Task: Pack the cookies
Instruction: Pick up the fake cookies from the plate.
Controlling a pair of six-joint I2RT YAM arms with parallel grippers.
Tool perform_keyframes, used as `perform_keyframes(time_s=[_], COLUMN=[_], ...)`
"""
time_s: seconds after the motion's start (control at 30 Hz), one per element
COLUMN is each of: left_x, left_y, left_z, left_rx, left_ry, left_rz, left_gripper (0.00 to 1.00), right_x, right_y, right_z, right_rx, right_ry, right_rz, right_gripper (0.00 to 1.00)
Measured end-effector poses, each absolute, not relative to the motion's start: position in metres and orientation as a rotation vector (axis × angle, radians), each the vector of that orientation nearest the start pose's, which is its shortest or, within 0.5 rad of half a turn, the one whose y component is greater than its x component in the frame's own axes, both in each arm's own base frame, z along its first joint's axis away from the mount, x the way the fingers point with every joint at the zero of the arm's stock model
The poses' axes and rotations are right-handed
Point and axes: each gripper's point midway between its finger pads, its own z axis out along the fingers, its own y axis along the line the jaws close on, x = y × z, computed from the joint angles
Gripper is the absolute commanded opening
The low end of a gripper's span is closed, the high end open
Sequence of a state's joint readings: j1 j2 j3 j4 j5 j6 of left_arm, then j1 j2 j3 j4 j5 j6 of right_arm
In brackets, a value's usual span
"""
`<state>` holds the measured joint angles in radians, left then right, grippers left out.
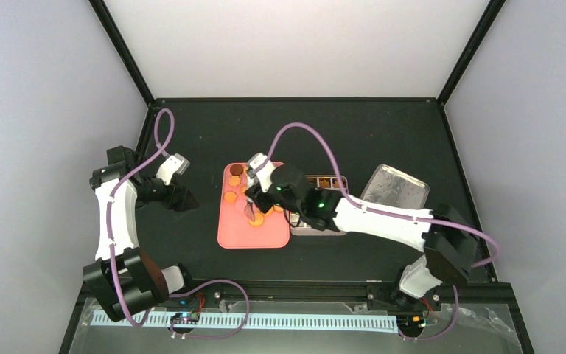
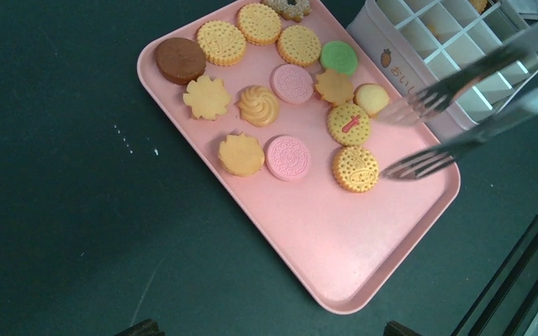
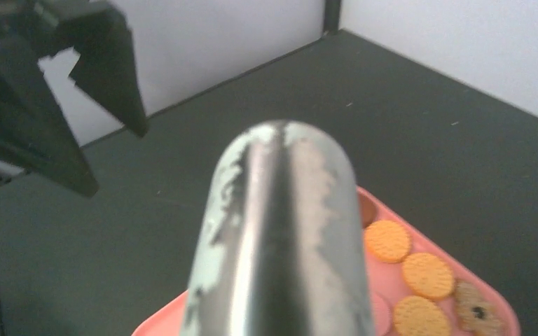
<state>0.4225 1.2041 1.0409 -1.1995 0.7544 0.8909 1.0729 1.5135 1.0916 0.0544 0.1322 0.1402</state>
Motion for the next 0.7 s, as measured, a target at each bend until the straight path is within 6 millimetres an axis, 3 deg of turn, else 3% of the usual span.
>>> perform_keyframes(time_s=[0.13, 0.27, 0.7], left_x=[0.247, 0.247, 0.247], left_y=[-0.018, -0.018, -0.018], left_z=[0.184, 0.184, 0.184], left_rx=[0.669, 0.668, 0.669], left_ry=[2.366, 2.367, 2.366], left_rz=[-0.611, -0.611, -0.611], left_gripper=[0.84, 0.84, 0.84], right_x=[0.238, 0.235, 0.245], right_y=[0.438, 0.446, 0.443], right_z=[0.213, 0.188, 0.193], right_rx=[-0.902, -0.942, -0.919], right_ry=[1.858, 1.891, 1.859], right_rz=[0.678, 0.656, 0.582], right_gripper=[0.38, 0.38, 0.39])
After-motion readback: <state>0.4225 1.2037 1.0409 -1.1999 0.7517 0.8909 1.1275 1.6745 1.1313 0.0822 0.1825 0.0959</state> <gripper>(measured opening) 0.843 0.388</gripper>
